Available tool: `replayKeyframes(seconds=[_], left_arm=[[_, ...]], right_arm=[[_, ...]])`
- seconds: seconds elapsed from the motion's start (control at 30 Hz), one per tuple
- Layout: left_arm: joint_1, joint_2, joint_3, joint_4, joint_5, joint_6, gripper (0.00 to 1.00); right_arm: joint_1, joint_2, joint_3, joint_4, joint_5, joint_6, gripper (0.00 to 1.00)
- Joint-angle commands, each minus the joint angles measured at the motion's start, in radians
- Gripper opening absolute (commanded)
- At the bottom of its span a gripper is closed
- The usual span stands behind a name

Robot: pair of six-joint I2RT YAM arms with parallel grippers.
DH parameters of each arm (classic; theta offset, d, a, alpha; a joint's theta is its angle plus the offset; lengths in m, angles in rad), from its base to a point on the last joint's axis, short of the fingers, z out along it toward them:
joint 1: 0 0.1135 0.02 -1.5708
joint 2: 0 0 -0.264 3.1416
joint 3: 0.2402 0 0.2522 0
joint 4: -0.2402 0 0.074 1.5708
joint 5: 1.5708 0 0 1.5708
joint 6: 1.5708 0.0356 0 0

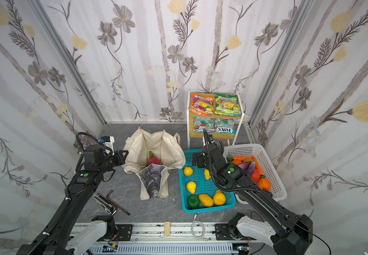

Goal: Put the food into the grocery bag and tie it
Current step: 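Move the right gripper over the teal basket above a yellow lemon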

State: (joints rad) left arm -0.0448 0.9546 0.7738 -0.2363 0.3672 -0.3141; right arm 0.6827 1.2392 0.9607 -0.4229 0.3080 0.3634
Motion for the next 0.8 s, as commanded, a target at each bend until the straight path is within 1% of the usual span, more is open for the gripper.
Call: replayKeyframes(seconds=[0.0, 0.07, 0.23, 0.3, 0.33, 0.4, 0.47, 0.53, 0.6, 0.7, 0.77], left_arm=[[0.000, 0.004, 0.005, 0.002, -0.006, 0.010, 0.00], [0.000, 0.004, 0.005, 0.002, -0.007, 0.010, 0.00], [0.000, -0.008, -0.002, 0.002, -0.011, 0.015, 0.00], [0.000, -0.011, -0.007, 0.002, -0.015, 0.019, 0.00], [0.000, -0.011, -0.010, 0.002, -0.017, 0.020, 0.00], [0.000, -0.008, -0.009, 0.002, -0.017, 0.022, 0.00], [0.000, -0.004, -0.004, 0.002, -0.017, 0.021, 0.00], [0.002, -0.002, -0.001, 0.002, -0.017, 0.021, 0.00], [0.000, -0.004, 0.001, 0.002, -0.016, 0.023, 0.00], [0.000, -0.007, -0.002, 0.001, -0.017, 0.026, 0.00], [0.000, -0.004, -0.005, 0.002, -0.016, 0.026, 0.00]], right_arm=[[-0.018, -0.001, -0.044, 0.065, -0.034, -0.004, 1.00], [-0.027, -0.004, -0.068, 0.074, 0.023, 0.036, 1.00], [-0.031, 0.019, -0.110, 0.119, 0.031, 0.037, 1.00], [-0.030, 0.029, -0.071, 0.093, -0.087, -0.058, 1.00], [-0.028, 0.021, -0.052, 0.097, -0.133, -0.080, 1.00], [-0.030, -0.021, -0.042, 0.136, -0.154, -0.079, 1.00], [-0.030, -0.088, -0.081, 0.191, -0.106, -0.062, 1.00], [-0.032, -0.140, -0.140, 0.227, -0.006, 0.006, 1.00], [-0.079, -0.158, -0.182, 0.230, -0.091, 0.021, 1.00], [-0.223, -0.100, -0.200, 0.239, -0.403, 0.074, 1.00], [-0.303, -0.017, -0.234, 0.256, -0.607, 0.089, 1.00]])
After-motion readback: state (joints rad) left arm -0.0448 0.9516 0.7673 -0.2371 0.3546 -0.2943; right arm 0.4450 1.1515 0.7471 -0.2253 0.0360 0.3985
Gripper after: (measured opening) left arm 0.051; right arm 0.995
